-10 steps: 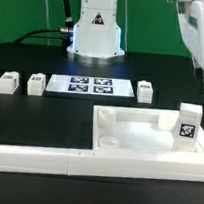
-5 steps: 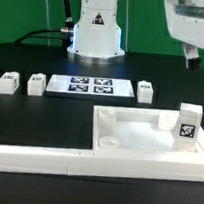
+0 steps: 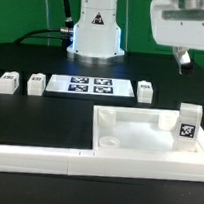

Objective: Assemble square table

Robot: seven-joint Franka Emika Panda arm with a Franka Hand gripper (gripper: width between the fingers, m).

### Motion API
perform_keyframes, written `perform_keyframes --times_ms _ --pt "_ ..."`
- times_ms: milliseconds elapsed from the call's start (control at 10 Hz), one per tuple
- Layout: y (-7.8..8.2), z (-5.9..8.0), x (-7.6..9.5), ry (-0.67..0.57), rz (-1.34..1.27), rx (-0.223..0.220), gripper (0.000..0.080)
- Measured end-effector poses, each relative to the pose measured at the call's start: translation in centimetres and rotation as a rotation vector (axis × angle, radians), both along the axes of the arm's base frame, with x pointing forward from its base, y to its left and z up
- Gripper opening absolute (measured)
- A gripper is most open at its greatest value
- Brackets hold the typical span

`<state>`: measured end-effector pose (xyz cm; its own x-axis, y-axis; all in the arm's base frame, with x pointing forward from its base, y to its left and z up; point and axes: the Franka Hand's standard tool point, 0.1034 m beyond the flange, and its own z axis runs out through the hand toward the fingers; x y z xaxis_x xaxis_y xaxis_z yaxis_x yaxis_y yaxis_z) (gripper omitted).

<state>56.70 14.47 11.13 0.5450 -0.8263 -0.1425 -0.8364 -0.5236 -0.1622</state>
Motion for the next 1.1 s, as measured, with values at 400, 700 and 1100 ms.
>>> perform_keyframes --times_ms 400,700,1100 --pt "-0.3 -1.3 -3.2 -0.023 0.303 -0.036 0.0649" --pt "-0.4 -1.3 -3.2 -0.062 0.496 -0.045 0.0649" --pt "-1.1 -3.2 -6.6 -0.022 0.754 -0.060 0.0649"
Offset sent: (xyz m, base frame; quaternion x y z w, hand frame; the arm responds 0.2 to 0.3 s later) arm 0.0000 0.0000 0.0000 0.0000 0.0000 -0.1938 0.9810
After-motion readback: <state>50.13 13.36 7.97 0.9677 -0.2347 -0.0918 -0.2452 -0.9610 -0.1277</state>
